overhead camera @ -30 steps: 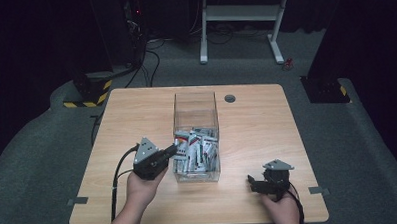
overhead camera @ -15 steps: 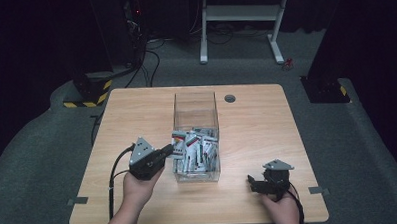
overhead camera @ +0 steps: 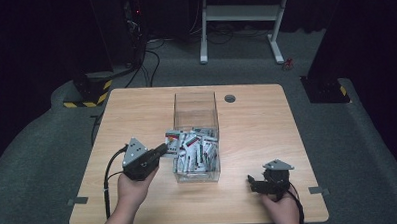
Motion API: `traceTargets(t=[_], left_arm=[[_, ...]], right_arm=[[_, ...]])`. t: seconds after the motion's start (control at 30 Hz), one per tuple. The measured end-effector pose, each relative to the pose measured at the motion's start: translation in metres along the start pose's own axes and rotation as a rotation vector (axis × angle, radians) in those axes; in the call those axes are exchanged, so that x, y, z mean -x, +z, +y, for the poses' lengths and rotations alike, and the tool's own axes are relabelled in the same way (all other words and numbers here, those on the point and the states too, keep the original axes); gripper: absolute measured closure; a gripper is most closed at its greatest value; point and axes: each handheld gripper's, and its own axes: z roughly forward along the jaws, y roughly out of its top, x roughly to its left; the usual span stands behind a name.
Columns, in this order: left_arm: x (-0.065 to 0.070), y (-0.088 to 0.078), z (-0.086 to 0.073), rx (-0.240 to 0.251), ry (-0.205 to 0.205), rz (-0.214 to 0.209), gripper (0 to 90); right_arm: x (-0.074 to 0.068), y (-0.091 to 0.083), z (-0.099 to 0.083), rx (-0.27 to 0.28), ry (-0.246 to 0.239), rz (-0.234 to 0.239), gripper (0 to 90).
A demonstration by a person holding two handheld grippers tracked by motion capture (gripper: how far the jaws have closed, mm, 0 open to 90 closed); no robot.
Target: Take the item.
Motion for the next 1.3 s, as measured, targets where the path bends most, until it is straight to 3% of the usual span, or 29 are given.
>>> traceTargets(t=[0.73, 1.3], left_arm=[[-0.025, -0.016, -0.002, 0.038, -0.010, 0.085, 89.1], [-0.058, -0.016, -0.002, 0.055, -0.036, 0.174, 89.1]], right_arm=[[0.000, 0.000, 0.000, 0.000, 0.004, 0.000, 8.4], [0.000, 0.000, 0.000, 0.000, 0.003, 0.000, 8.4]])
